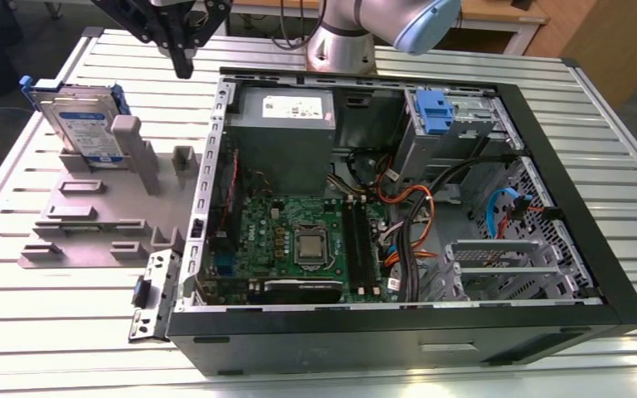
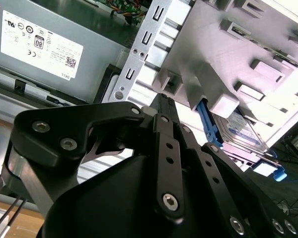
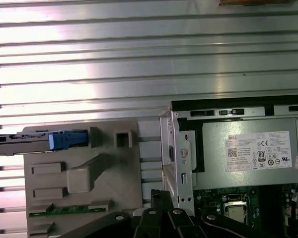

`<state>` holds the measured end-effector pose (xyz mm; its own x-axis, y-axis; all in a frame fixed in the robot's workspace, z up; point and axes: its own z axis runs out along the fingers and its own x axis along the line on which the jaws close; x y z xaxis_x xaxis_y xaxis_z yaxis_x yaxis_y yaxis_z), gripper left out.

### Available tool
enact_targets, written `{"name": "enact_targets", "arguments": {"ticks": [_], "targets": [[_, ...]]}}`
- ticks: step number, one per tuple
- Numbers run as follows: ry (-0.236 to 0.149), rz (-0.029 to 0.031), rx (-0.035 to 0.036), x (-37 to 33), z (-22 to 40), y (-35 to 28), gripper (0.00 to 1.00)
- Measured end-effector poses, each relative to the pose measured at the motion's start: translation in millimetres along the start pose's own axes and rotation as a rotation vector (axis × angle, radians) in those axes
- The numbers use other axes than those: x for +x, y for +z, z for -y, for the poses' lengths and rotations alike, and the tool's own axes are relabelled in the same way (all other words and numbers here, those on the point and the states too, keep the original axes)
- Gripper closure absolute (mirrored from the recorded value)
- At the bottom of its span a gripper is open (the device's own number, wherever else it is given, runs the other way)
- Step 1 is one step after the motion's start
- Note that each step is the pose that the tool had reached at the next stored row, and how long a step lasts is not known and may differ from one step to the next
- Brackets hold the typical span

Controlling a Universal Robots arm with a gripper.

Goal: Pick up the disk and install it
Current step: 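Reach for the disk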

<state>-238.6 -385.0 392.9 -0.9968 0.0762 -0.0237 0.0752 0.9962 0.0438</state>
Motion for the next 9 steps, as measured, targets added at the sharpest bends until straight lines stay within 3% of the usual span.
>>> {"name": "enact_targets", "arguments": {"ticks": [9], "targets": [[0.000,-0.0001,0.0000,2.4,0.2,-0.1,0.89]]}}
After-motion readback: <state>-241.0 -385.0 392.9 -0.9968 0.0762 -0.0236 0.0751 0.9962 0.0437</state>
